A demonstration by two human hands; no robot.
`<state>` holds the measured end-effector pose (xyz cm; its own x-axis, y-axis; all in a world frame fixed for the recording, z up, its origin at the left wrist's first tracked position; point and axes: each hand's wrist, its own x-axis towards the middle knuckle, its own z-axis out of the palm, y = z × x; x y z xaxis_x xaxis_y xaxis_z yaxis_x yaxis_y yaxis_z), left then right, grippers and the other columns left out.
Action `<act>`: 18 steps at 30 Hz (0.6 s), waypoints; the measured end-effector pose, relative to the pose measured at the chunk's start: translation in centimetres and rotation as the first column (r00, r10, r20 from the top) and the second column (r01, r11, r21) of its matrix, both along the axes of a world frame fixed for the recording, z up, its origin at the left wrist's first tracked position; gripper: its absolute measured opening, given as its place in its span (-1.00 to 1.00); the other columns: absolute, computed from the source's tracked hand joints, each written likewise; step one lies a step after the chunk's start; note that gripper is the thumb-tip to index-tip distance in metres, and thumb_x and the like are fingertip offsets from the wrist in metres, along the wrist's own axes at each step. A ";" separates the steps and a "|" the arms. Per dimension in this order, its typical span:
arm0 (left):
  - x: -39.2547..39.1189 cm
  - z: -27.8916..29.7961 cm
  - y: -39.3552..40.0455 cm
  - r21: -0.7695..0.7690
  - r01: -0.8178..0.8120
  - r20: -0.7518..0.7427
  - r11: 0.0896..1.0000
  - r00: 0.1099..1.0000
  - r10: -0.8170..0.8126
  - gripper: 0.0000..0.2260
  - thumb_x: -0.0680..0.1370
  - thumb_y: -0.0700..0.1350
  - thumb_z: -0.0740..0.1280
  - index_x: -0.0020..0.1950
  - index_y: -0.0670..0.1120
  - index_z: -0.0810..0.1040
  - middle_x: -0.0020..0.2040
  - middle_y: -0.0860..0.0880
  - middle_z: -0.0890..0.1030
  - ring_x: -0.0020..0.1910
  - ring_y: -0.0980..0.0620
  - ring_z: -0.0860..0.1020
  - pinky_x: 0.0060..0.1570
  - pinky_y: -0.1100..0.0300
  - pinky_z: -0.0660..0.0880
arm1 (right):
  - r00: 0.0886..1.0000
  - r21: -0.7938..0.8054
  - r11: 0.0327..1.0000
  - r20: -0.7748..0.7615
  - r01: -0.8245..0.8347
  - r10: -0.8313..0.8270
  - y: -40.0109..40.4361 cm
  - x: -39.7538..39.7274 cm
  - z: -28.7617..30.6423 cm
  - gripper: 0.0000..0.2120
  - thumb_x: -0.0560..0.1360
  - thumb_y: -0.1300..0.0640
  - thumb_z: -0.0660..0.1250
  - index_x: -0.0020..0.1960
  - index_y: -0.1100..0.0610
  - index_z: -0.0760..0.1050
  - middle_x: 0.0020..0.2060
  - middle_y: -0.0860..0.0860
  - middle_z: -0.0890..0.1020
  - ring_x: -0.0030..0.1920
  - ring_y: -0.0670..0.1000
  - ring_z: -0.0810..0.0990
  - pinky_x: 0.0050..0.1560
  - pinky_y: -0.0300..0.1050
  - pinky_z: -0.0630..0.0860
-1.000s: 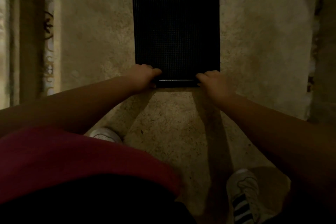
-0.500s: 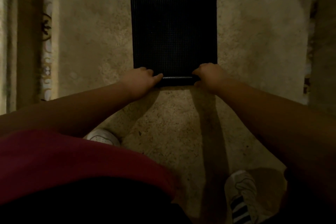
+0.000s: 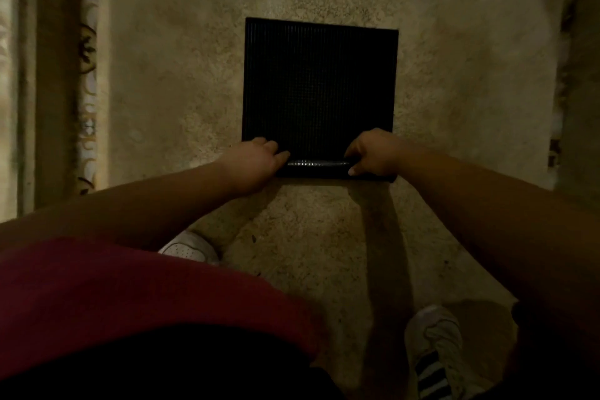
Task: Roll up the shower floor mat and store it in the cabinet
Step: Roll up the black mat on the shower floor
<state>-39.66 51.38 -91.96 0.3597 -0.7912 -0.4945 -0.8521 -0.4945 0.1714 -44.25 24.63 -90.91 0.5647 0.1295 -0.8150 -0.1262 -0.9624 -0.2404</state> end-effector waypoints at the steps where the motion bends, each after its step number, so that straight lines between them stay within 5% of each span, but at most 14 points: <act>1: -0.5 -0.1 0.4 -0.010 -0.011 -0.015 1.000 1.000 0.011 -0.55 0.56 -0.17 0.26 0.44 -0.12 0.31 0.15 -0.18 0.50 0.06 -0.18 0.50 -0.07 -0.03 0.53 | 0.999 0.025 0.999 0.006 0.036 -0.036 0.0 -0.7 -0.2 -0.53 0.44 -0.01 0.43 0.32 0.05 0.49 0.20 0.07 0.58 0.17 0.10 0.53 0.07 -0.06 0.46; 4: -0.2 -0.3 0.6 -0.053 -0.033 -0.035 0.998 0.999 0.031 -0.64 0.54 -0.18 0.28 0.35 -0.11 0.40 0.09 -0.16 0.55 0.00 -0.16 0.51 -0.10 0.00 0.51 | 0.964 0.128 0.963 0.092 0.237 -0.250 -0.4 -2.5 -0.6 -0.57 0.43 0.05 0.46 0.26 0.05 0.46 0.15 0.08 0.59 0.13 0.11 0.55 -0.02 -0.09 0.45; 9: 1.4 -0.1 0.0 -0.061 -0.059 -0.101 0.996 0.994 0.053 -0.65 0.55 -0.18 0.27 0.35 -0.10 0.47 0.08 -0.18 0.56 0.05 -0.20 0.52 -0.02 0.00 0.48 | 0.912 -0.031 0.997 0.404 -0.064 0.071 0.2 -5.0 -1.0 -0.61 0.46 -0.05 0.38 0.21 0.12 0.52 0.26 0.14 0.46 0.21 0.19 0.40 0.11 0.11 0.46; 13: 2.2 0.2 -0.5 -0.013 -0.129 -0.244 0.992 0.962 0.122 -0.60 0.55 -0.15 0.33 0.39 -0.10 0.46 0.23 -0.19 0.49 0.19 -0.21 0.44 0.14 -0.04 0.44 | 0.917 -0.105 0.994 0.394 -0.023 0.063 1.4 -4.9 -1.5 -0.68 0.43 0.03 0.39 0.12 0.14 0.50 0.00 0.13 0.51 0.03 0.17 0.47 -0.08 0.02 0.50; 18: 2.2 1.0 -1.2 0.028 -0.082 -0.152 0.996 0.985 0.086 -0.54 0.56 0.04 0.30 0.43 -0.07 0.38 0.24 -0.17 0.44 0.11 -0.19 0.49 0.04 -0.03 0.51 | 0.953 -0.078 0.997 0.302 0.002 0.022 0.6 -2.7 -1.3 -0.67 0.45 -0.03 0.37 0.15 0.10 0.55 0.03 0.12 0.58 0.03 0.16 0.55 -0.01 0.00 0.48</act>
<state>-37.41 50.16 -91.00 0.3435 -0.7497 -0.5656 -0.7721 -0.5683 0.2845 -46.98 25.19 -92.25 0.7851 0.0803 -0.6141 -0.0492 -0.9803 -0.1911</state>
